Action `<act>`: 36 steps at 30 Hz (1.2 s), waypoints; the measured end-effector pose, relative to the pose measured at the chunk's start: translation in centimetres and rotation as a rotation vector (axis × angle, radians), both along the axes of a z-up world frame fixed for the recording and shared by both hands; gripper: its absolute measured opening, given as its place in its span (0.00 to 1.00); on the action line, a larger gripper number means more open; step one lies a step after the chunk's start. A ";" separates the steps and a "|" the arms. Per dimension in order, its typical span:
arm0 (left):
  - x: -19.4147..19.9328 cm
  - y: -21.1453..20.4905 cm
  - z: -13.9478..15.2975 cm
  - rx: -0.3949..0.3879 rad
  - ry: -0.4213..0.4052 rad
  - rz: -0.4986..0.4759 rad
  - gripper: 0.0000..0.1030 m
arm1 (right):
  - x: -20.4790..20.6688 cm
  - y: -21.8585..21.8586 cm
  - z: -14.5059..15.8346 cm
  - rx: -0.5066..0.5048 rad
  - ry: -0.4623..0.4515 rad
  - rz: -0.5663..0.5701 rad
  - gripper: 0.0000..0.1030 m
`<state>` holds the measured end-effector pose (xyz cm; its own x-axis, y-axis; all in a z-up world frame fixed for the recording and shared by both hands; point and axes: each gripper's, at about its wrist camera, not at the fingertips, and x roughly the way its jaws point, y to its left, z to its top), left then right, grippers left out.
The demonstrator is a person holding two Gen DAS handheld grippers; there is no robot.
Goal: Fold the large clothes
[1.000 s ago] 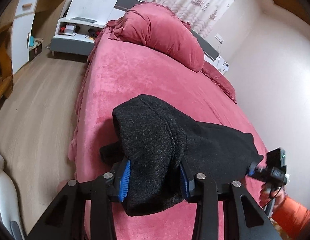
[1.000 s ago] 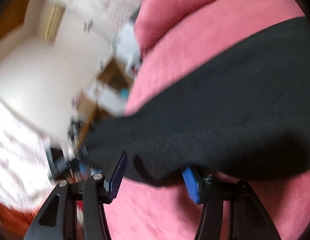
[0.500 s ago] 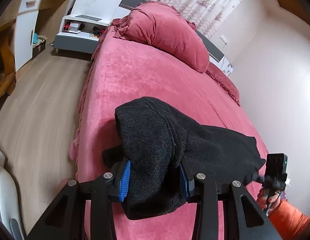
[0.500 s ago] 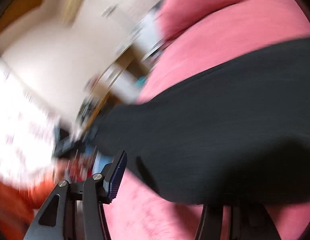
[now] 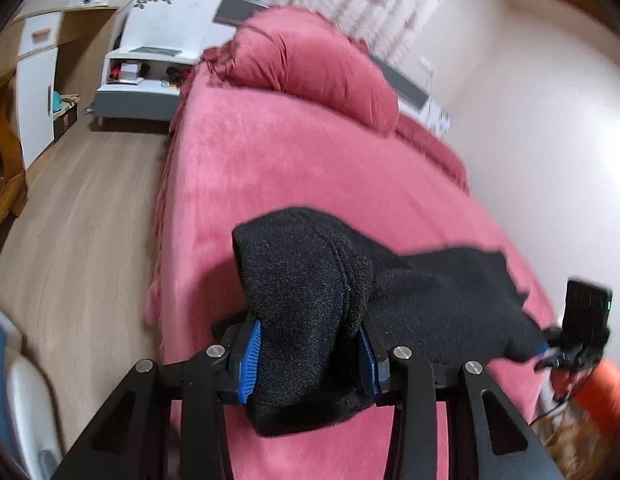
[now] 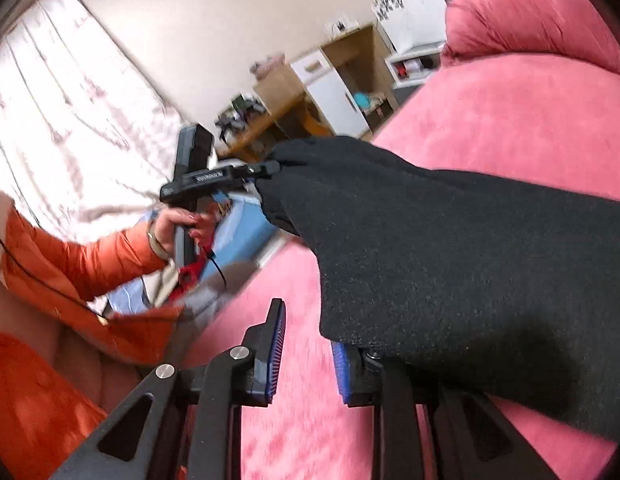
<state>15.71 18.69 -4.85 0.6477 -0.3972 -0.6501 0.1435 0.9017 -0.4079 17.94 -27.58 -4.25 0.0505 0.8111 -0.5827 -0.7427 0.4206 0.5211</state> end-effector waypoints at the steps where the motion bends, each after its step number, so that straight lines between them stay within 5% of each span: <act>1: -0.9 -0.4 -1.5 0.033 0.038 -0.012 0.43 | 0.1 0.0 -1.8 -0.030 0.043 -0.021 0.21; 5: -3.8 -0.6 -4.9 0.047 0.164 -0.072 0.47 | -0.4 1.4 -11.2 -0.252 0.235 -0.165 0.21; 9: -6.4 1.7 -2.2 0.003 0.069 -0.041 0.50 | -2.0 -2.2 -9.1 -0.075 0.267 -0.290 0.30; 15: -3.8 6.3 0.2 -0.010 -0.001 0.154 0.50 | -3.5 -3.4 -4.2 -0.021 0.052 -0.370 0.30; 17: -0.2 5.1 1.0 -0.003 -0.035 0.118 0.55 | -2.9 -1.9 -3.3 -0.030 -0.014 -0.392 0.31; 19: 3.6 3.2 0.8 0.031 -0.048 0.035 0.85 | -0.8 -0.2 -3.1 -0.062 -0.040 -0.409 0.32; 23: 9.4 0.3 -2.0 0.055 0.032 -0.075 0.87 | 2.1 3.0 -5.0 -0.142 0.002 -0.401 0.32; 24: 10.3 -0.4 -3.1 0.046 0.082 -0.100 0.85 | 2.5 4.3 -6.0 -0.170 0.018 -0.402 0.32; 26: 11.0 -1.7 -5.0 0.016 0.166 -0.161 0.64 | 2.8 2.9 -7.1 -0.203 0.042 -0.423 0.32; 27: 10.8 -1.9 -5.0 0.058 0.162 -0.145 0.40 | 2.8 2.4 -7.5 -0.179 0.061 -0.446 0.32; 28: 10.2 -2.1 -4.9 0.095 0.148 -0.130 0.31 | 2.8 1.8 -7.9 -0.141 0.087 -0.467 0.32; 33: 7.0 -0.2 -0.8 -0.043 0.108 -0.083 0.21 | 2.9 -0.3 -8.5 -0.047 0.185 -0.555 0.27; 36: 5.8 -0.4 0.9 0.024 0.042 -0.075 0.21 | 1.9 0.4 -8.0 -0.096 0.133 -0.551 0.28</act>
